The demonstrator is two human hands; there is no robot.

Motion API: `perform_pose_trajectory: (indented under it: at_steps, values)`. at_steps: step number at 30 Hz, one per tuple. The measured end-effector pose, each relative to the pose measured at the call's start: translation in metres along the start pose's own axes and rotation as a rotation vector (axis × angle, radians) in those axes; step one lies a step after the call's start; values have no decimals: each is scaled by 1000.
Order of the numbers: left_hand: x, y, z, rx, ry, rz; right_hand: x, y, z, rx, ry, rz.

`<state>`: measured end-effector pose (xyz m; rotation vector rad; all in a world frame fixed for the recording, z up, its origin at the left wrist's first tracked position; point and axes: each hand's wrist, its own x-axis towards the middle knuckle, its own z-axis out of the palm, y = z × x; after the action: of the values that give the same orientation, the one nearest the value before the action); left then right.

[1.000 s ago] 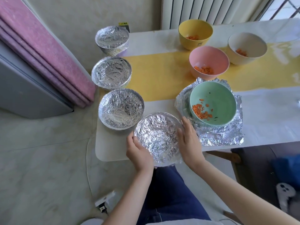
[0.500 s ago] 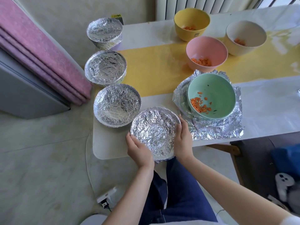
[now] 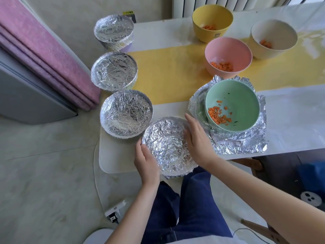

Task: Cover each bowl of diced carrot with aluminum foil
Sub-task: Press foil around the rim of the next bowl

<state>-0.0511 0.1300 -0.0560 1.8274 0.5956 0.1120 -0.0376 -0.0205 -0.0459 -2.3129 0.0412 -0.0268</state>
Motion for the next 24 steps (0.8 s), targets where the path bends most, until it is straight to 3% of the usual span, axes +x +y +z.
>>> perform_pose_trajectory:
  at_steps: [8,14,24]
  values:
    - [8,12,15,143,-195,165,53,-3,-11,-231,-162,-220]
    - [22,16,17,249,-317,198,69,-2,-16,-303,-336,-246]
    - [23,17,18,333,-267,225,84,-10,-11,-410,-455,-301]
